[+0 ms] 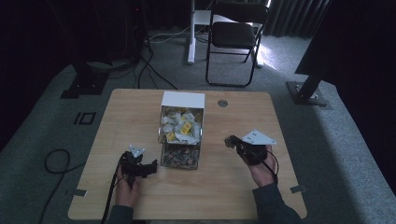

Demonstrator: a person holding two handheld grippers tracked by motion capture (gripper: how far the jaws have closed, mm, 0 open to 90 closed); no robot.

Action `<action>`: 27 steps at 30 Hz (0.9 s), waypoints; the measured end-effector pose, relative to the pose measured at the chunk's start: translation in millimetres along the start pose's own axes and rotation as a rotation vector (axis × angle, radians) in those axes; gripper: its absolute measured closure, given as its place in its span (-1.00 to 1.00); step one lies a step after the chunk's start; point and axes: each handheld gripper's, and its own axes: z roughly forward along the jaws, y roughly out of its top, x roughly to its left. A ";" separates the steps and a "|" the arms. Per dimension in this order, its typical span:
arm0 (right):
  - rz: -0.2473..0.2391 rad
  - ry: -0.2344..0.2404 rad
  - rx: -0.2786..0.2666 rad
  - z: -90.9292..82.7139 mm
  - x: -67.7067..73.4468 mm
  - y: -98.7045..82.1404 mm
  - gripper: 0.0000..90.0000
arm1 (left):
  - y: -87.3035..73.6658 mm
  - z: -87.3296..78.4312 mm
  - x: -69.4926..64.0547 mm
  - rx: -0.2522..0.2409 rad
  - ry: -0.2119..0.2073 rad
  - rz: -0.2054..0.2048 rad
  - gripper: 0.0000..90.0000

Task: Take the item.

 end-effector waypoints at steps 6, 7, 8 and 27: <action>0.007 -0.010 0.000 0.0 -4.8 0.0 1.00 | 0.0 0.0 0.0 0.000 0.000 0.000 -0.82; 0.006 -0.013 -0.001 0.2 -5.7 -0.1 1.00 | 0.0 0.0 0.0 0.000 0.000 0.000 -0.82; 0.009 -0.016 0.001 0.1 -6.5 -0.3 1.00 | 0.0 0.0 0.0 0.000 0.000 0.000 -0.82; 0.037 -0.067 0.005 1.1 -24.8 -1.9 1.00 | 0.0 0.0 0.0 0.000 0.000 0.000 -0.82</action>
